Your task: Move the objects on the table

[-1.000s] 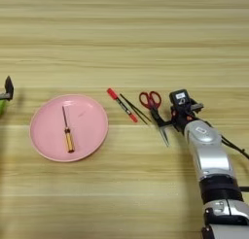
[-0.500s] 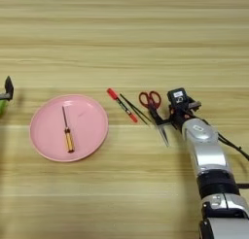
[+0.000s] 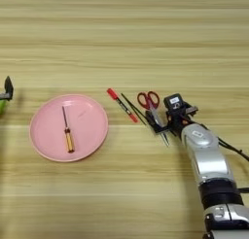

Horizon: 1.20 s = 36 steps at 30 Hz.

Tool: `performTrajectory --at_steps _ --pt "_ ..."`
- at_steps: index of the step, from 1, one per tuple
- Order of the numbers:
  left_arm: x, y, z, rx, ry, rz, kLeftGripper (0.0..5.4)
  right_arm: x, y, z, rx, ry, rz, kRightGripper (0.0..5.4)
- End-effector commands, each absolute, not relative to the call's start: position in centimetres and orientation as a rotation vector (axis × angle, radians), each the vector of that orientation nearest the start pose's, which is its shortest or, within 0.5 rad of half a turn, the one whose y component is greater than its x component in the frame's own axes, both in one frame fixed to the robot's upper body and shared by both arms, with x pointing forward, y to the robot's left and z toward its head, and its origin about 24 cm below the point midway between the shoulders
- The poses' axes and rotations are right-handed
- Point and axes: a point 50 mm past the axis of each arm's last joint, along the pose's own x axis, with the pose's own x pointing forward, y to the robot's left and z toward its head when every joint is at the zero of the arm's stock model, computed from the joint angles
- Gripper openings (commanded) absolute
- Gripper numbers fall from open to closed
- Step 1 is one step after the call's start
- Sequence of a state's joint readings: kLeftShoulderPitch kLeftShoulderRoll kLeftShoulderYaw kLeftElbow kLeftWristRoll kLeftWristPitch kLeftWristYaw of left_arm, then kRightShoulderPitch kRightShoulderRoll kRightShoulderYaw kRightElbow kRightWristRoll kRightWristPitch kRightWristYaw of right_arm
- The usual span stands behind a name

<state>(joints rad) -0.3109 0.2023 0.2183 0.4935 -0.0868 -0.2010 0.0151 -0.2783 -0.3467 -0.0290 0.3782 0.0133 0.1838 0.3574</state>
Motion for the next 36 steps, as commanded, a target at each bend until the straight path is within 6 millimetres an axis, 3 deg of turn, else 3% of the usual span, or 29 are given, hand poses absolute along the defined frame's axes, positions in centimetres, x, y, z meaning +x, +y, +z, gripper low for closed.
performTrajectory --at_steps 1,9,22,29,36 --pt "30.5 23.3 4.4 0.05 -0.031 0.217 5.4 29.7 -22.6 2.0 -0.287 0.385 0.236 5.37" --pt "30.5 23.4 4.4 0.051 -0.032 0.219 5.4 30.0 -23.6 1.7 -0.292 0.4 0.18 5.37" --pt "30.5 23.5 4.5 0.053 -0.034 0.222 5.4 30.5 -27.7 1.7 -0.328 0.436 0.019 5.37" --pt "30.5 23.6 4.5 0.053 -0.033 0.221 5.4 30.7 -27.9 2.1 -0.313 0.409 0.015 5.37" --pt "30.5 23.6 4.5 0.053 -0.033 0.221 5.4 31.0 -26.0 4.0 -0.29 0.271 0.11 5.37"
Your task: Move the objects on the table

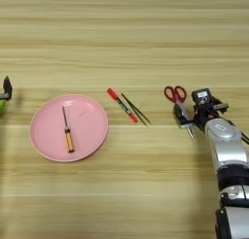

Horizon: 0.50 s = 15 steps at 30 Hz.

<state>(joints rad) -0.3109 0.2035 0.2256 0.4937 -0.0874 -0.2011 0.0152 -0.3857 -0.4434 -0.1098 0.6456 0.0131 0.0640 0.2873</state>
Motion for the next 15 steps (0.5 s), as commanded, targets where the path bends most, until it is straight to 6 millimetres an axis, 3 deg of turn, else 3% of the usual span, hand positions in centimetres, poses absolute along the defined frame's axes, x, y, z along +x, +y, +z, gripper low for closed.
performTrajectory --at_steps 1,15 --pt "30.5 23.6 4.5 0.052 -0.033 0.22 5.4 31.0 -25.7 4.1 -0.289 0.262 0.121 5.37" --pt "30.6 23.4 4.5 0.051 -0.032 0.219 5.4 29.7 -22.0 6.1 -0.323 0.17 0.311 5.37"
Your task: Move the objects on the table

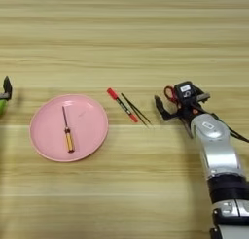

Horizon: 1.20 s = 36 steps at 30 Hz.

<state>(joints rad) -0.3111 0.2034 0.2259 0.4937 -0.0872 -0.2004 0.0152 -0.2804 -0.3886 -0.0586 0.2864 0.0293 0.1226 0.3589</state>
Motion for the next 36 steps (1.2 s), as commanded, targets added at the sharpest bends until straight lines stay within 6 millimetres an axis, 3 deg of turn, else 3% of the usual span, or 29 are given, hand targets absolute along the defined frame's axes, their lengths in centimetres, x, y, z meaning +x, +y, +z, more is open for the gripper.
performTrajectory --at_steps 1,36 --pt "30.6 23.4 4.5 0.051 -0.032 0.219 5.4 29.6 -22.0 6.1 -0.33 0.168 0.326 5.37" --pt "30.5 23.3 4.3 0.056 -0.026 0.214 5.4 27.1 -20.4 3.8 -0.343 0.283 0.563 5.37"
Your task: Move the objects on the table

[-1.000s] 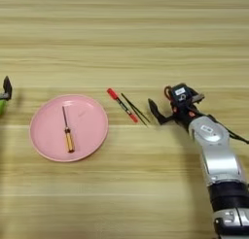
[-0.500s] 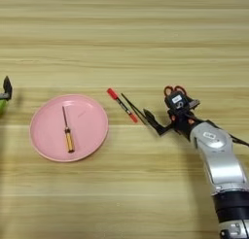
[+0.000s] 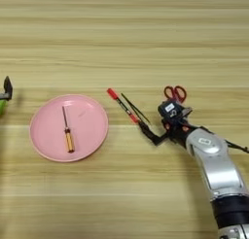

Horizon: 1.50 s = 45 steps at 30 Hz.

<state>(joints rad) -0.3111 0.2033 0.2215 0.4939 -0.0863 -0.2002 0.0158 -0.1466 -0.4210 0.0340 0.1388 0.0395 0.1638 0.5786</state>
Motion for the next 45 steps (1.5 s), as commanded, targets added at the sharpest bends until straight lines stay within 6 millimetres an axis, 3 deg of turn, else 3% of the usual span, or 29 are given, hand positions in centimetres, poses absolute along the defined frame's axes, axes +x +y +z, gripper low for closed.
performTrajectory --at_steps 1,45 --pt "30.5 23.3 4.3 0.056 -0.026 0.214 5.4 27.1 -20.4 3.6 -0.342 0.286 0.565 5.37" --pt "30.4 23.6 4.3 0.055 -0.026 0.223 5.4 28.4 -21.1 0.7 -0.321 0.369 0.512 5.37"
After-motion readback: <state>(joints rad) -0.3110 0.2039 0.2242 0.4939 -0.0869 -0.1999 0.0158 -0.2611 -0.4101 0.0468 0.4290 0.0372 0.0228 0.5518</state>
